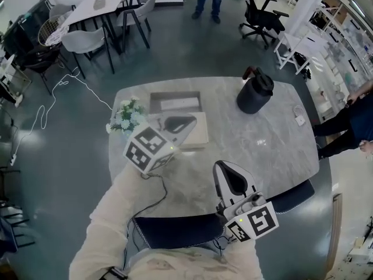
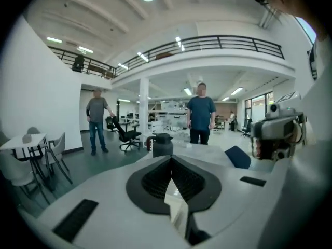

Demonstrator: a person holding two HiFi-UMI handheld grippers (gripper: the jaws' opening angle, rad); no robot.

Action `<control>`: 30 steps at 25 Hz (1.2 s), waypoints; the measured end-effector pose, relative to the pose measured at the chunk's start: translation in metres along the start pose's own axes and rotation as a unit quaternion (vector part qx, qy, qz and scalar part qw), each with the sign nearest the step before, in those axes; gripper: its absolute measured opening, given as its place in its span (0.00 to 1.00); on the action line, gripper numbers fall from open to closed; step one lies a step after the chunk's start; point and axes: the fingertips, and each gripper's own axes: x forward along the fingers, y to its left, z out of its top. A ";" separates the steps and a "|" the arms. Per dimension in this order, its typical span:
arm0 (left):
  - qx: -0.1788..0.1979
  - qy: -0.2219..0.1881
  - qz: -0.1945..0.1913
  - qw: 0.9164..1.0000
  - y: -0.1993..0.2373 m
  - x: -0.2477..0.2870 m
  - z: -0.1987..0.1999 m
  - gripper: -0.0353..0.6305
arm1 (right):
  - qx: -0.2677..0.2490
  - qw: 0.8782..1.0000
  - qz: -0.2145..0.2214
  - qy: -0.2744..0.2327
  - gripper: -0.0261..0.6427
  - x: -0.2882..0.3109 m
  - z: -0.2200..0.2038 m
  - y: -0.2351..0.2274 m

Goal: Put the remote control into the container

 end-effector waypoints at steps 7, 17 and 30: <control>-0.014 -0.039 0.023 0.999 -0.071 -0.092 0.018 0.07 | -0.018 0.999 0.026 -0.009 0.06 -0.006 0.012 0.039; -0.016 -0.095 0.059 0.994 -0.114 -0.168 0.027 0.07 | -0.063 0.995 0.078 -0.031 0.06 0.001 0.027 0.095; -0.026 -0.134 0.056 0.989 -0.119 -0.196 0.041 0.07 | -0.069 0.993 0.086 -0.043 0.06 0.002 0.039 0.117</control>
